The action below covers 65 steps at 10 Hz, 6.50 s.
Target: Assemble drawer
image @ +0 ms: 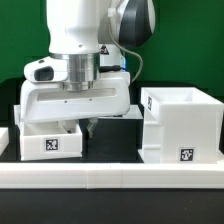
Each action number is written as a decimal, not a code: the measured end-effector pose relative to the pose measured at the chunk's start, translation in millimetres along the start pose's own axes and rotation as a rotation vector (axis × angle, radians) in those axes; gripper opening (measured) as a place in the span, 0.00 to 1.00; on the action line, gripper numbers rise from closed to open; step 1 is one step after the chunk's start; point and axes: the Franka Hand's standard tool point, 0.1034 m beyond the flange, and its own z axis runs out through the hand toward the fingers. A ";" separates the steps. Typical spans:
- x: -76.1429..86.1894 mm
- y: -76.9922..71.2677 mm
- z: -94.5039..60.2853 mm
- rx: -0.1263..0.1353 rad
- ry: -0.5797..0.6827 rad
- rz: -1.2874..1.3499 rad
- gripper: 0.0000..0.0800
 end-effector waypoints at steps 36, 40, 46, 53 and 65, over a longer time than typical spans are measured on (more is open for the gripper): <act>38.5 -36.3 -9.7 -0.025 -0.058 -1.214 0.05; 54.1 -42.6 -11.0 -0.042 -0.042 -1.248 0.05; 53.9 -46.3 -4.7 -0.045 -0.063 -1.320 0.05; 56.0 -48.3 -5.2 -0.037 -0.069 -1.303 0.05; 59.5 -54.5 -3.1 -0.071 -0.033 -1.331 0.05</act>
Offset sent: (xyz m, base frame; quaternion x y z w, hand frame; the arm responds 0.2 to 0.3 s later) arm 0.0009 0.0016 0.0026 0.0016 -0.0031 0.0011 1.0000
